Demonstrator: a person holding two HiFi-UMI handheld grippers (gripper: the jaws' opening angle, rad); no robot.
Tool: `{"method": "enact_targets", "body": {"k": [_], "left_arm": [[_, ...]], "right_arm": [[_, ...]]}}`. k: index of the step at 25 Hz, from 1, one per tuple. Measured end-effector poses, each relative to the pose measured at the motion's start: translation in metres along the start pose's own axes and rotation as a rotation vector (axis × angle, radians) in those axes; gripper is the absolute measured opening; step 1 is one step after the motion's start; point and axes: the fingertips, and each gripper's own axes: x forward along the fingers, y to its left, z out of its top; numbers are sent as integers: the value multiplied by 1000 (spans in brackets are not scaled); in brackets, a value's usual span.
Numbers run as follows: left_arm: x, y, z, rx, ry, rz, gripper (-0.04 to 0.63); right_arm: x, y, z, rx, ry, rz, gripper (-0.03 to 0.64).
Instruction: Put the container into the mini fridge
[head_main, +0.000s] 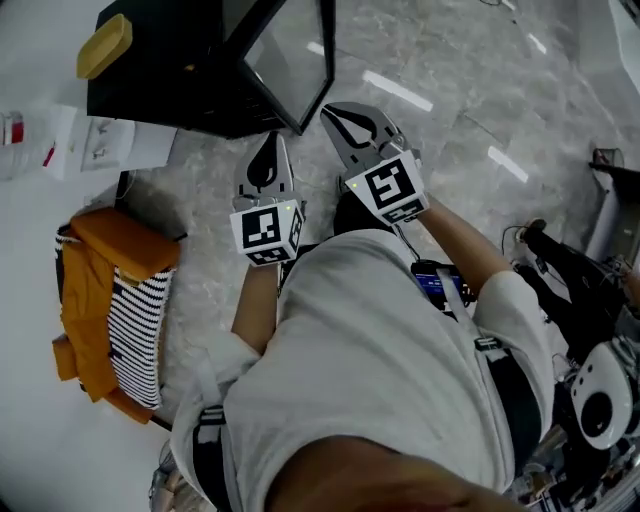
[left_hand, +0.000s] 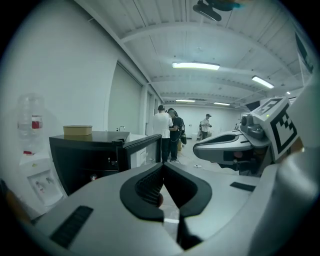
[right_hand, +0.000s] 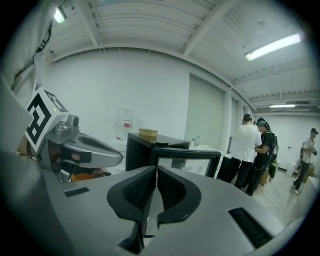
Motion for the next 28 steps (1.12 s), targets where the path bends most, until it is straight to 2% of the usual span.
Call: {"method": "enact_targets", "body": {"k": [3,7,12,16,20,28], "left_arm": [[27,11,14,-7,-7,52,12],[44,43,28,-51,-17,144,12],[37,98,49,-65,-36,242,12],[34,161,56,-72,-71,315,12],[39,208,64,-67,-101,327,12],[46,309,78,-63,-96,314,12]], "right_arm": [[26,-26,8,-23,-14,67,40],[68,-33,35,-93,-41,185,40],[111,-12,88,-158,-78,291,40],[158,21,116,-136,-91,357,40],[197,41,138,-174,-85,380,40],[285,78,180,-299,-18,394,40]]}}
